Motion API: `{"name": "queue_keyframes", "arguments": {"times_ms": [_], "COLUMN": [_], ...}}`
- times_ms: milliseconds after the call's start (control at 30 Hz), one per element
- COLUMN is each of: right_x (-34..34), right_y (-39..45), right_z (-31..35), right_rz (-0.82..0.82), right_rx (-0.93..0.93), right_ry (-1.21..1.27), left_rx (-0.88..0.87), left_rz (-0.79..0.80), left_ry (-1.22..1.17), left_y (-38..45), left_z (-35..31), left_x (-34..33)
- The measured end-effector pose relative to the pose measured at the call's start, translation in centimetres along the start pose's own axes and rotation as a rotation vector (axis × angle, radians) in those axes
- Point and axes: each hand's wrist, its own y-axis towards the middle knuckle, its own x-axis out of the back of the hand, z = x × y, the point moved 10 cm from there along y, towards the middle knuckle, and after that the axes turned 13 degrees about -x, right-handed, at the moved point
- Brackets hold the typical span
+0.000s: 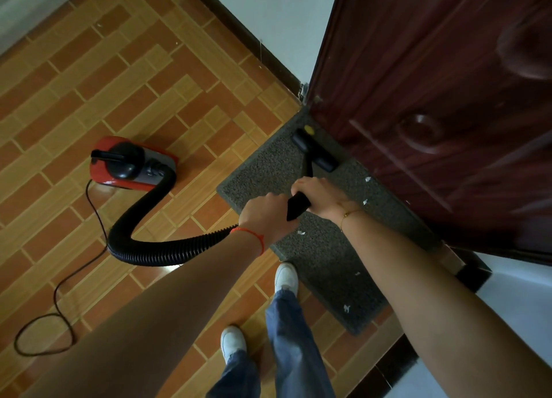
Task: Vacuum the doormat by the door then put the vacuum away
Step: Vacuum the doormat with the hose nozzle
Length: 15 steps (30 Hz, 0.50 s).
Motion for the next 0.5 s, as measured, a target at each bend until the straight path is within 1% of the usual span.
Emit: {"name": "queue_keyframes", "arguments": {"times_ms": [167,500], "right_x": [-3.4,-11.4], "right_y": [-3.6,-10.5], "right_z": [2.5,8.2], "right_rz": [-0.003,0.019], "right_rx": [-0.021,-0.085], "right_ry": [0.013,0.081], "left_rx": [-0.003,-0.092], "left_rz": [0.013,0.072], "left_ry": [0.025,0.13], "left_y": [-4.3,-13.7], "left_z": [0.4,0.9], "left_x": [-3.2,-9.2]}}
